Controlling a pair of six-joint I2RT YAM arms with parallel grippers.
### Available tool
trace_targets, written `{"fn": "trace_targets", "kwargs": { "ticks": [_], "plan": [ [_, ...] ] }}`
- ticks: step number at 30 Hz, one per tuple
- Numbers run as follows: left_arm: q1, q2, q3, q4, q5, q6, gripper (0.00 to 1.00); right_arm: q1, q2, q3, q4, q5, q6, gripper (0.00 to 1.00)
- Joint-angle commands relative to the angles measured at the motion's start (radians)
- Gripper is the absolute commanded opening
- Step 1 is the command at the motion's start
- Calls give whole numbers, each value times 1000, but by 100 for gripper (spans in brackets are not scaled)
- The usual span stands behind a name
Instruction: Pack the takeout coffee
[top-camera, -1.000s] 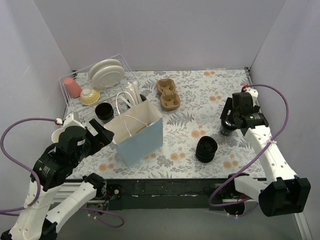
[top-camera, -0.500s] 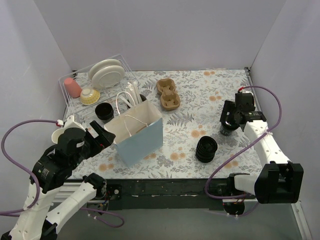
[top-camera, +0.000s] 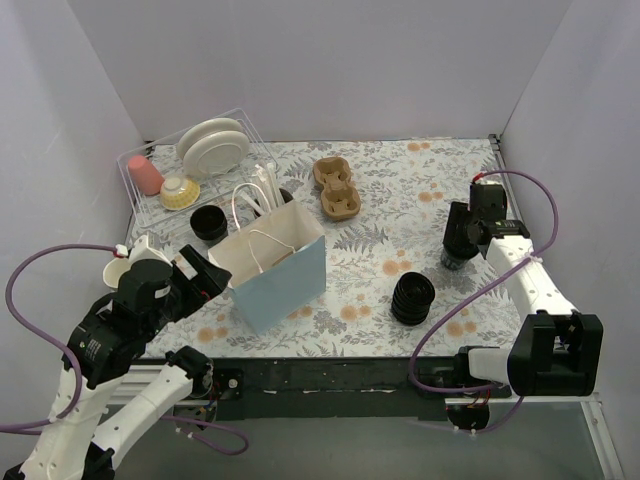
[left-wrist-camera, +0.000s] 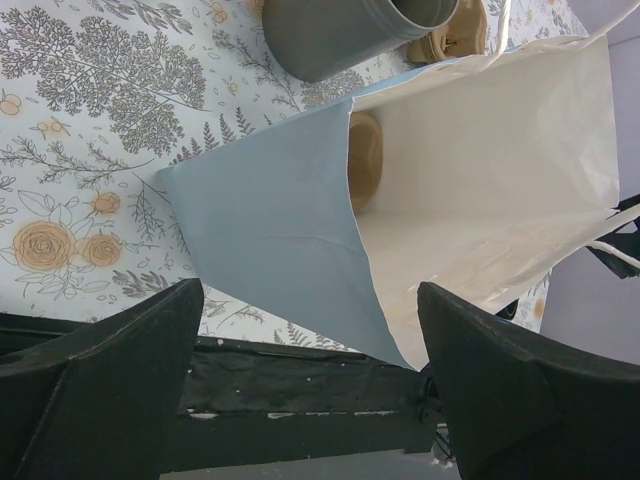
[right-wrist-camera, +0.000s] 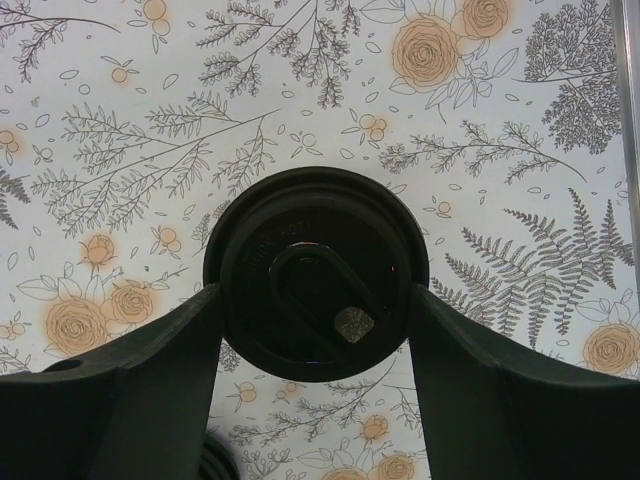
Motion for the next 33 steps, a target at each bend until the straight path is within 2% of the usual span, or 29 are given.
{"fn": "trace_targets", "kwargs": {
  "ticks": [1,6,13,21,24,25,26,28,29,31,32,33],
  "plan": [
    [1,7,6,-15,-4,-14,87,-5,9,15,33,-24,-25,68],
    [1,24,17,-25,8,-32,85,-5,-24,6,31,-71,-31,59],
    [1,56,26,-21,25,-78,78,-5,-97,33,8,-177,-49,55],
    [1,72,25,31,-61,-91,75,-4,-202,23,-17,-300,-75,53],
    [1,108,23,33,-85,-91,69,-1,-229,21,-17,-346,-75,53],
    [1,116,28,34,-97,-91,67,2,-232,24,-18,-354,-77,53],
    [1,122,31,37,-102,-91,58,4,-238,30,-20,-366,-77,53],
    [1,133,39,63,-104,-74,47,11,-241,67,-30,-375,-77,53],
    [1,138,40,73,-96,-66,38,15,-241,84,-35,-383,-77,52],
    [1,162,34,111,-71,-17,29,28,-241,139,-44,-393,-68,52],
    [1,171,32,123,-36,1,19,36,-244,156,-46,-407,-63,51],
    [1,187,29,139,-18,57,15,45,-245,176,-44,-413,-57,52]
  ]
}}
